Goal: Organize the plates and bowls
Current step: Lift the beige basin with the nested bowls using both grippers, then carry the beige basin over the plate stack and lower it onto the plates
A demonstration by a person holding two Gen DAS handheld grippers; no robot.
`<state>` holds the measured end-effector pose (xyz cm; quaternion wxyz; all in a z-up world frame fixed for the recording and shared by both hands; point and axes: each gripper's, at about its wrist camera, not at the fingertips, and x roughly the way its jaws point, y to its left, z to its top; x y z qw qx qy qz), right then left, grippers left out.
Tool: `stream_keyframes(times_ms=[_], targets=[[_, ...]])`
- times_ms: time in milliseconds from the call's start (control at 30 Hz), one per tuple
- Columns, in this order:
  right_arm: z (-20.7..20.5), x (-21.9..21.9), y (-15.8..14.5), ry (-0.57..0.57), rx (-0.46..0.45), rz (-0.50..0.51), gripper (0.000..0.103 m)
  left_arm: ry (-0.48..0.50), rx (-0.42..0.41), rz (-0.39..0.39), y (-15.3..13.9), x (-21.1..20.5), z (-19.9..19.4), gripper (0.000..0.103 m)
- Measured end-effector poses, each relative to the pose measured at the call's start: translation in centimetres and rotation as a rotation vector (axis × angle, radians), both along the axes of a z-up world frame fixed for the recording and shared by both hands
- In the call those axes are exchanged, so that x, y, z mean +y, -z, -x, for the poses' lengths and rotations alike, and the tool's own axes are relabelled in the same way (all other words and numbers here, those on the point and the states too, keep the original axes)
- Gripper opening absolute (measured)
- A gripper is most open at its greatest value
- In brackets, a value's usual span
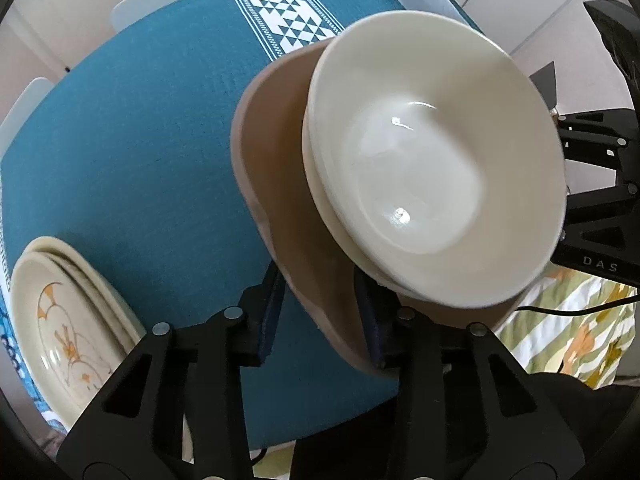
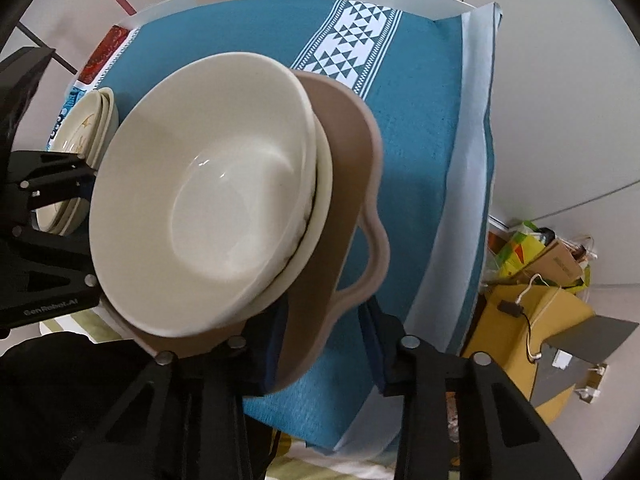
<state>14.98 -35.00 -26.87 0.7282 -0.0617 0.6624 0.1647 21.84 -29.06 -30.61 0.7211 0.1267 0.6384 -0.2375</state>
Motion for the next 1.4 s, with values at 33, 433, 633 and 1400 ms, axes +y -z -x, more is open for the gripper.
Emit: stream_keyframes(times_ms=[33, 433, 633, 1400], targets=[[-0.1, 0.1, 0.2, -0.003, -0.004, -0.006, 0.026, 0.001, -0.001, 0.001, 0.1, -0.1, 0.0, 0.028], [0.9, 0.8, 0.6, -0.027, -0.097, -0.042, 0.012, 0.050, -0.107, -0.008, -0.1, -1.5, 2.1, 0.014], [1.2, 0.7, -0.5, -0.015, -0.148, -0.053, 0.012, 0.026, -0.168, -0.007, -1.4, -1.8, 2.7, 0.014], [1.0, 13.2, -11.3, -0.153, -0.280, -0.074, 0.012, -0.163, -0.237, 0.034, -11.8, 13.4, 3.9, 0.014]])
